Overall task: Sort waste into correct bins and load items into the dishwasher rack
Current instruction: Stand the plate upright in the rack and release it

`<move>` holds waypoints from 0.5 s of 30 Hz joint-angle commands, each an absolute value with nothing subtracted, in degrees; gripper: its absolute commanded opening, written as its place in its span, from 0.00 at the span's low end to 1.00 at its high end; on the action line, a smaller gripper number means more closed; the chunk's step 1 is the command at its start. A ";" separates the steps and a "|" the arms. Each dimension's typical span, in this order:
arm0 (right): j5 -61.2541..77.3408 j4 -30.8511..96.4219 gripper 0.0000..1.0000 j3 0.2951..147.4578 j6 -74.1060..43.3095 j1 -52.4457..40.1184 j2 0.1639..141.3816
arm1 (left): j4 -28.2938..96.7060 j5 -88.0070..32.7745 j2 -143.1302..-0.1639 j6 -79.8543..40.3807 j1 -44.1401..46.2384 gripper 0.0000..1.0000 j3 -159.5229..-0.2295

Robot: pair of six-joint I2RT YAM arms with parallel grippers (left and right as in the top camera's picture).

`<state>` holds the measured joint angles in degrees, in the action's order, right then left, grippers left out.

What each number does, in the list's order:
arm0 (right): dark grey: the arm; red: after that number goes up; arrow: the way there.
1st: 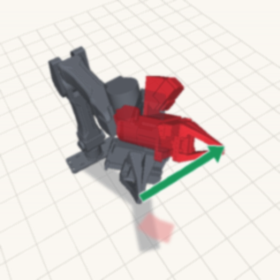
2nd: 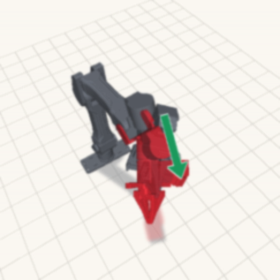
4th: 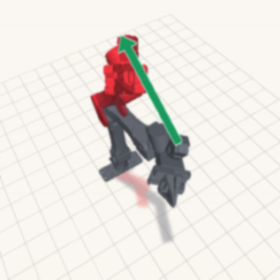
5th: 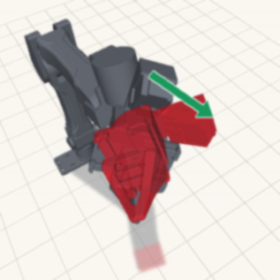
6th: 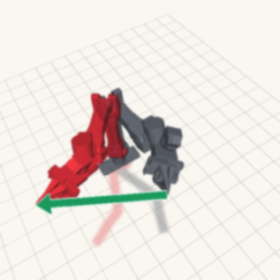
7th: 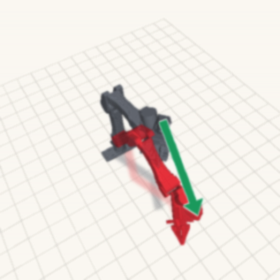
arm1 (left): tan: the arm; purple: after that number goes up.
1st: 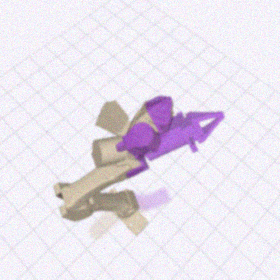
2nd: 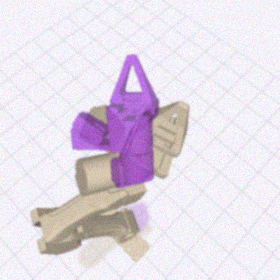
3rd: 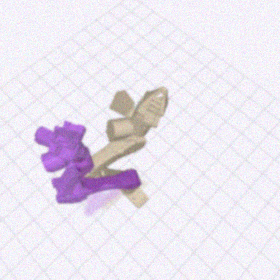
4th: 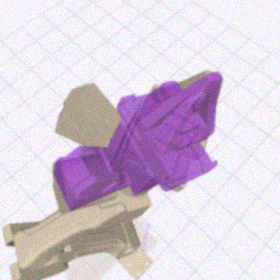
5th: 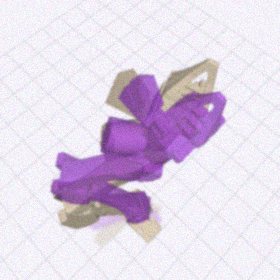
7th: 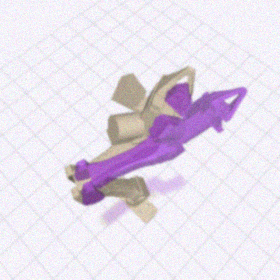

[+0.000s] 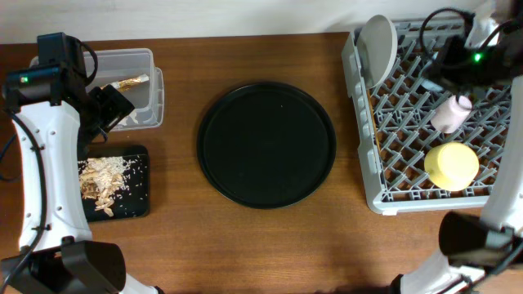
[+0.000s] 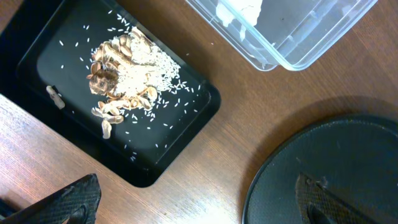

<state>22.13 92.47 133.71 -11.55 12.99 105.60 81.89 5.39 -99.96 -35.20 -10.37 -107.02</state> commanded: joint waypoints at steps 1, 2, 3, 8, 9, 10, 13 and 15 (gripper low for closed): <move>14.61 96.77 0.04 134.43 -10.83 8.99 100.66 | 81.93 5.43 -100.05 -35.16 -10.66 0.99 -106.98; 14.63 97.34 0.04 134.26 -10.35 8.03 99.13 | 81.93 5.43 -100.05 -35.16 -10.66 0.99 -106.98; 14.33 97.32 0.04 133.27 -9.78 7.01 96.90 | 81.93 5.43 -100.05 -35.16 -10.66 0.99 -106.98; 11.90 97.32 0.05 124.36 -9.47 2.96 84.05 | 81.93 5.43 -100.05 -35.16 -10.68 0.99 -106.98; 11.66 97.32 0.09 121.05 -9.21 2.07 80.75 | 81.93 5.43 -100.05 -35.16 -10.68 0.99 -106.98; 11.25 97.32 0.16 117.19 -9.21 1.21 77.21 | 81.93 5.43 -100.05 -35.16 -10.68 0.99 -106.98; 11.14 96.71 0.29 106.50 -9.26 0.27 68.55 | 81.93 5.43 -100.05 -35.16 -10.66 0.99 -106.98; 11.31 96.47 0.98 98.72 -9.28 0.27 62.85 | 81.93 5.43 -100.05 -35.16 -10.66 0.99 -106.98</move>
<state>12.60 96.60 107.70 -9.69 0.80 68.10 81.89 5.37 -99.96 -35.20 -10.37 -107.02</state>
